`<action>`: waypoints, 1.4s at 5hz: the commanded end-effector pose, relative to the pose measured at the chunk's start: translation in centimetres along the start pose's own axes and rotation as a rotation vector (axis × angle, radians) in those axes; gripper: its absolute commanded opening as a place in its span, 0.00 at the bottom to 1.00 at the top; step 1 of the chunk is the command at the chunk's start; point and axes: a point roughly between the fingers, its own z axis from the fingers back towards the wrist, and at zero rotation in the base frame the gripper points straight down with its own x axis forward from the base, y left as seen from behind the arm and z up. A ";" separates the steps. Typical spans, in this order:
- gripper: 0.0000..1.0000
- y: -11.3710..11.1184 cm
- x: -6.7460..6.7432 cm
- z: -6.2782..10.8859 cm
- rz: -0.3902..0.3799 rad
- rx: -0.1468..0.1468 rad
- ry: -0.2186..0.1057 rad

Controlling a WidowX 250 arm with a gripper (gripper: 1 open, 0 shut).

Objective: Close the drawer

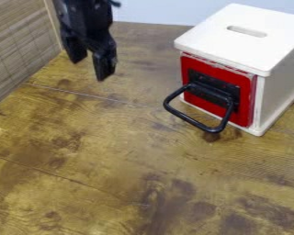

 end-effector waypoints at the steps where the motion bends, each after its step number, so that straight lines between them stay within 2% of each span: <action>1: 1.00 1.7 0.5 1.9 0.062 0.051 -0.043; 3: 1.00 -4.2 1.8 0.6 -0.015 0.027 -0.034; 4: 1.00 -6.1 2.1 0.7 -0.037 0.024 -0.046; 6: 1.00 -2.2 -0.1 3.5 -0.038 0.028 -0.071; 7: 1.00 -0.8 -1.1 2.8 0.013 0.034 -0.070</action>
